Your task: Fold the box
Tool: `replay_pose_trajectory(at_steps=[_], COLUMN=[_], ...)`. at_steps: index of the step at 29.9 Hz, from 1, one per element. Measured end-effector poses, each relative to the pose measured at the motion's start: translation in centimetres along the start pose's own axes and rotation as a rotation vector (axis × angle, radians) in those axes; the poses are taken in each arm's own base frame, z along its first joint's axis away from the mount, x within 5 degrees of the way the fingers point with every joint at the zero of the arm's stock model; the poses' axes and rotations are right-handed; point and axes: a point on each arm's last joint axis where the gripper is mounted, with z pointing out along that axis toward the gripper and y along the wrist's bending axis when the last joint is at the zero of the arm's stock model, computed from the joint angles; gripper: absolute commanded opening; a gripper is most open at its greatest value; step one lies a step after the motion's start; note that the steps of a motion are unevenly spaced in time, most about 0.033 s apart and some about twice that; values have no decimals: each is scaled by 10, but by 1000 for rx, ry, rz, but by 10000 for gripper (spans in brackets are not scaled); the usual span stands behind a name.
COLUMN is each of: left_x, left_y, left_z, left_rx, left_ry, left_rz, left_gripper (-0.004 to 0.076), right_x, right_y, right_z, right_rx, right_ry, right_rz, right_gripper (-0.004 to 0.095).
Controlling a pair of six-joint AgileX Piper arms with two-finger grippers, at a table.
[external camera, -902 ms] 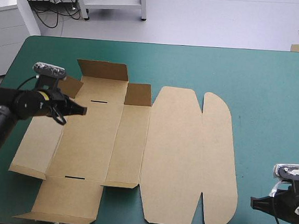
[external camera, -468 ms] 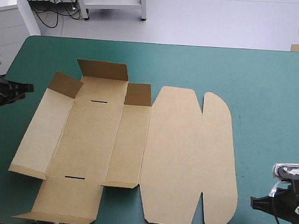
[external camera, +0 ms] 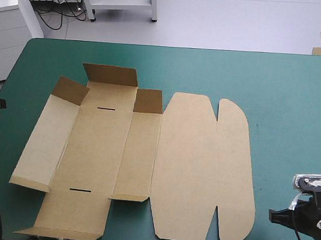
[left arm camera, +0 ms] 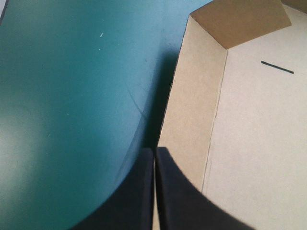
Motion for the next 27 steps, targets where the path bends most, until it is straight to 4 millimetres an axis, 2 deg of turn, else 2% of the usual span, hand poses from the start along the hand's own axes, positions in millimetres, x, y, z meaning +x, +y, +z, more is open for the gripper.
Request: replay_pose_trajectory(at_steps=[3,5,10,11,13,15,23,27], left_x=[0,0,0,0,-1,-1,-1,5], left_y=[0,0,2,3,4,6,8,11], left_z=[0,0,2,3,6,8,11,19], left_rx=[-2,-2,0,1,3,5,1,3], left_ry=[2,3,10,13,20,25,26,44], left_rz=[5,7,3,1,-3,-6,-12,-14], left_gripper=[32,103,391,480,592,659,662,662], right_x=[0,0,-1,-1,-2,-2,-3,-3], right_y=[0,0,0,0,0,0,0,0], right_z=[0,0,0,0,0,0,0,0], right_rx=[-2,-2,-1,-1,0,1,0,0], right_ry=[-1,-1,-7,-10,-18,-22,-32,-35], right_rz=[1,1,1,1,1,1,3,3], right_gripper=[-20,-20,-20,-20,-20,-20,-20,-20])
